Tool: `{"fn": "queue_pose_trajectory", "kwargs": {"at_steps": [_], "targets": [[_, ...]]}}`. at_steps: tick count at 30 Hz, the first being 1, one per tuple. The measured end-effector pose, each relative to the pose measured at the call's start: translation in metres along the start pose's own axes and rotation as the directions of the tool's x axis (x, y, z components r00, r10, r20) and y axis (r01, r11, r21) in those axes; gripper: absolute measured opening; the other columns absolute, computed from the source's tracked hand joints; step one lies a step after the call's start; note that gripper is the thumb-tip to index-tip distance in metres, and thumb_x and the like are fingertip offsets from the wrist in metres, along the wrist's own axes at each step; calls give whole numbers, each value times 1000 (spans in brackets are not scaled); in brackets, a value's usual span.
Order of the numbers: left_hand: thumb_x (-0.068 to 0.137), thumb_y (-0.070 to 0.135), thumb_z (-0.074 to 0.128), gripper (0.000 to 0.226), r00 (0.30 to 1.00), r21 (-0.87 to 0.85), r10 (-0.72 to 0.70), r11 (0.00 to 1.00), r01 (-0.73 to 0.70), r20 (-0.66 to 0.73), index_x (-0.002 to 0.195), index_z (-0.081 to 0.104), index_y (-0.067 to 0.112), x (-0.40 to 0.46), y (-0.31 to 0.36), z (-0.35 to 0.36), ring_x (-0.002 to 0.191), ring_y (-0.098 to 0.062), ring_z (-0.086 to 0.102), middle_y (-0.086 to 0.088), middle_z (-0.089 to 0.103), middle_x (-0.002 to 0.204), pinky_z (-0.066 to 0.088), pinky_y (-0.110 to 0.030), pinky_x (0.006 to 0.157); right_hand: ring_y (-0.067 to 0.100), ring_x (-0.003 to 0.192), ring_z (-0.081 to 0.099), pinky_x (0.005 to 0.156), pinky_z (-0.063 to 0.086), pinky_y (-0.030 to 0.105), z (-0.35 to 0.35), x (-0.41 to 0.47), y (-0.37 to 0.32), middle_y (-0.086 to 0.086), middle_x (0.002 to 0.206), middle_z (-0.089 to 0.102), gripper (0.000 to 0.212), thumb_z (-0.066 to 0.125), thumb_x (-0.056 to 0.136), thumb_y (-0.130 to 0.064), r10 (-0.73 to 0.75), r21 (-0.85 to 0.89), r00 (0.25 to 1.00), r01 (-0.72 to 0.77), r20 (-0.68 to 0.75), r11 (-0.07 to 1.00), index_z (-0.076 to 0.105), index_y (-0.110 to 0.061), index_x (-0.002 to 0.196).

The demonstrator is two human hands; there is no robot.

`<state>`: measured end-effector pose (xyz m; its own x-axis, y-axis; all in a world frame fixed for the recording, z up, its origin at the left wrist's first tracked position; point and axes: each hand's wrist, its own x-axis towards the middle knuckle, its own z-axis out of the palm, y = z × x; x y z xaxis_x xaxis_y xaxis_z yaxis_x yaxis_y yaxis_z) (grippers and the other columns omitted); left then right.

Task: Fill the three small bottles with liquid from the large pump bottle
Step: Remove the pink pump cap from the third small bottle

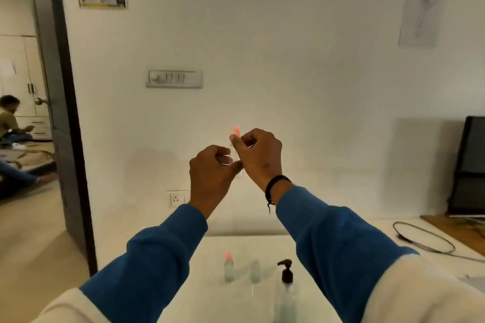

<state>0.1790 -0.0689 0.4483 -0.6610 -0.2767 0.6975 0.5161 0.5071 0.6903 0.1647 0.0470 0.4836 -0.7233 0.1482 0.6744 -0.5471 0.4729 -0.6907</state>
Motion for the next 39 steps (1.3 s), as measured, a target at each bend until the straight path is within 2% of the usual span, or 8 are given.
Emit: {"fn": "queue_pose_trajectory", "kwargs": {"at_steps": [5,10,15,21,28,35,37,39], "targets": [[73,40,86,43,996,10,83,997,-82,-26,103,70,13,21,40,-10,76,-7,68,4,72,86,48,-14,68,10,74,62,69,55,27,-28,20,-37,-7,80,65,33,72,89,-50,-122,-104,992,118,-37,988,65,-18,85],[73,39,87,43,993,18,105,994,-104,-48,104,69,16,28,62,-16,76,-1,64,10,69,86,41,-7,66,12,66,61,62,52,28,-40,33,-63,-5,71,63,35,77,85,-47,-94,-99,995,90,-33,991,62,-17,76],[73,44,86,50,987,5,113,994,-113,-114,111,67,18,28,71,-27,82,-6,65,10,68,92,40,-7,67,13,61,61,60,52,29,-38,31,-77,-3,66,62,34,76,85,-43,-71,-60,996,68,-46,996,60,-17,71],[75,45,83,47,980,97,150,986,-138,-129,108,74,13,34,82,-36,77,-3,61,1,76,96,33,-4,65,13,62,60,60,51,28,-37,27,-93,-3,66,63,34,74,88,-41,-110,-31,991,107,-82,994,61,-15,71],[79,40,82,41,971,110,209,974,-196,-118,106,76,9,35,92,-34,75,-4,62,-2,77,94,35,-4,65,13,60,58,62,52,28,-51,30,-97,-3,65,60,35,73,91,-40,-167,-88,985,163,-38,983,58,-16,70],[80,35,82,29,977,69,198,979,-193,-79,90,76,8,34,100,-28,62,-4,57,7,63,71,39,-14,62,14,59,54,65,52,34,-56,37,-86,-2,62,57,39,69,95,-37,-191,-83,982,191,11,978,58,-11,69],[78,33,83,30,980,39,191,981,-189,-60,91,76,7,34,100,-27,64,-7,60,7,64,71,43,-18,63,12,54,50,59,48,28,-57,39,-83,-3,57,54,42,67,98,-33,-184,-67,982,187,44,980,56,-10,65],[76,34,85,35,982,36,186,982,-184,-41,93,76,5,33,98,-27,68,-14,63,4,65,74,45,-17,63,11,51,46,55,41,23,-60,41,-80,-2,55,51,42,67,98,-29,-160,-46,984,164,80,985,55,-9,63]]}}
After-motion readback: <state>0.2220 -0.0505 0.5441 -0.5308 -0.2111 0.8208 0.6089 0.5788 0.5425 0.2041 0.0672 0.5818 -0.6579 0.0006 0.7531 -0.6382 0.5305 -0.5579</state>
